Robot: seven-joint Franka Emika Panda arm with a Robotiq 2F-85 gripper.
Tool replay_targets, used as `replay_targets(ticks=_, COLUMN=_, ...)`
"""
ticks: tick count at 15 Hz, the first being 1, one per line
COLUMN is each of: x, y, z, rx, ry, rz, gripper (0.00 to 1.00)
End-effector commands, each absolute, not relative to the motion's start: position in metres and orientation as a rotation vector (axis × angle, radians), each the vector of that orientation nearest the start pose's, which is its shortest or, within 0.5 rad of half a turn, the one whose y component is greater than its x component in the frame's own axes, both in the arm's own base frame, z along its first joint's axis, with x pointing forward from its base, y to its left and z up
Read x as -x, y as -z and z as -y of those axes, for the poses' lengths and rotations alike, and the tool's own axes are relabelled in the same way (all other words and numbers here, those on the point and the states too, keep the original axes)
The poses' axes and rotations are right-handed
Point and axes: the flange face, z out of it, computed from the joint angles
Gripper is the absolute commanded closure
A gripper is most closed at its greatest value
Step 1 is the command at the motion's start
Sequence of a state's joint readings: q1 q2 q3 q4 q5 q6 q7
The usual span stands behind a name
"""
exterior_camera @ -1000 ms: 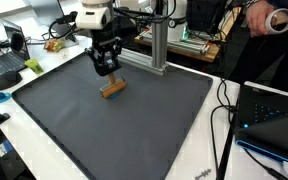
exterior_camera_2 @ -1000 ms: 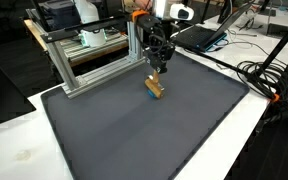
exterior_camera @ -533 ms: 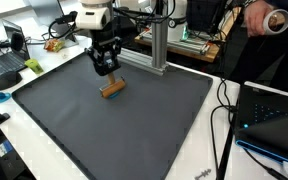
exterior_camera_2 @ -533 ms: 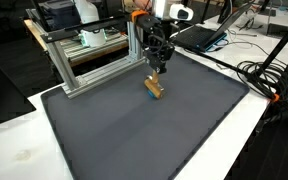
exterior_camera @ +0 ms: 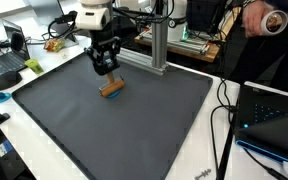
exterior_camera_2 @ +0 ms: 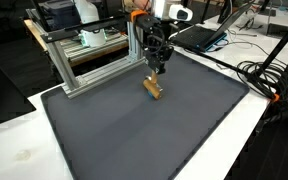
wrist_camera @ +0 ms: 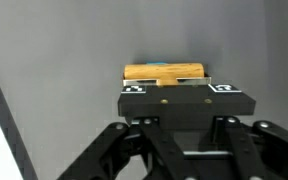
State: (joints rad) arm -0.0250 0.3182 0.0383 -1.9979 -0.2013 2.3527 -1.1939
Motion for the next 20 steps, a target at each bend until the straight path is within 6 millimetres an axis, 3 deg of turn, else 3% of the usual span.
replay_targets(ticks=1, x=-0.602, y=-0.271, z=0.014, rx=2.527, ry=-0.203, rz=2.050, gripper=0.78)
replay_targets(ticks=6, x=-0.603, y=-0.270, z=0.012, rx=2.517, ry=-0.206, rz=2.063, gripper=0.78)
replay_targets(ticks=12, x=-0.611, y=-0.277, z=-0.015, rx=2.427, ry=-0.111, rz=2.127, gripper=0.78)
replay_targets(ticks=20, x=-0.611, y=-0.281, z=-0.026, rx=2.390, ry=-0.082, rz=2.150, gripper=0.78)
